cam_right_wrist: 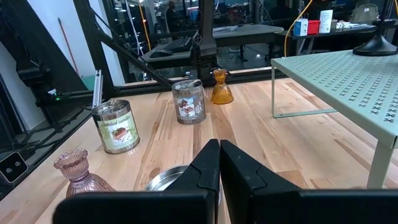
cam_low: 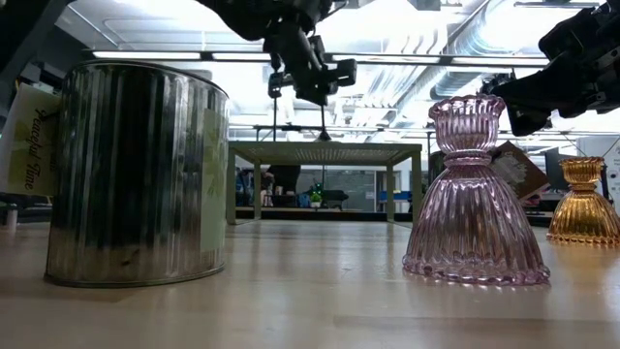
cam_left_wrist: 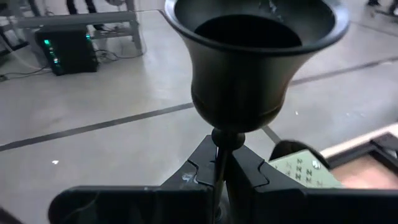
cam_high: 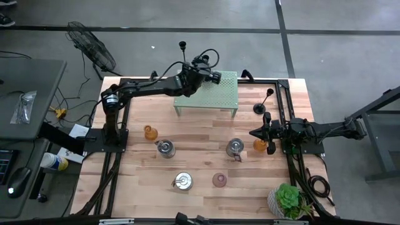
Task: Pick & Place candle stick holders
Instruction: Put the left black candle holder on the shelf
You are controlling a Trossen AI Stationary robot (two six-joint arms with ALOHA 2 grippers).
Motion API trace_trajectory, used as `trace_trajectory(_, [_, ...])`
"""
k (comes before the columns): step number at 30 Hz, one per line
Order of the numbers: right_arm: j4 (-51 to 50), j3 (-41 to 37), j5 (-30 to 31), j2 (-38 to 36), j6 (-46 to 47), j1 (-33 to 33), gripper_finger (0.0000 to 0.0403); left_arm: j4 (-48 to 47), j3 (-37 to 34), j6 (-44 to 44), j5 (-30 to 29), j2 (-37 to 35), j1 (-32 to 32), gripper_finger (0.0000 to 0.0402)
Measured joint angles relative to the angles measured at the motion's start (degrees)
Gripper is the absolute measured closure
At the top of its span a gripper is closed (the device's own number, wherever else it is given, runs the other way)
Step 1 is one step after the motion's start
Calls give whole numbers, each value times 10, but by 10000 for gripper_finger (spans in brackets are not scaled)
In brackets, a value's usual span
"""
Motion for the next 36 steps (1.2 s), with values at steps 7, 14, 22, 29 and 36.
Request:
trace_trajectory(7, [0, 0, 0, 0, 0, 0, 399, -45, 0, -64, -26, 0, 0, 395])
trace_trajectory(14, [0, 0, 0, 0, 0, 0, 399, -54, 0, -88, -53, 0, -1, 395])
trace_trajectory(22, [0, 0, 0, 0, 0, 0, 399, -49, 0, -105, -52, 0, -4, 395])
trace_trajectory(29, [0, 0, 0, 0, 0, 0, 399, -71, 57, -90, -72, 13, -16, 395])
trace_trajectory(36, [0, 0, 0, 1, 0, 0, 399, -169, 176, -86, -86, 83, -32, 395])
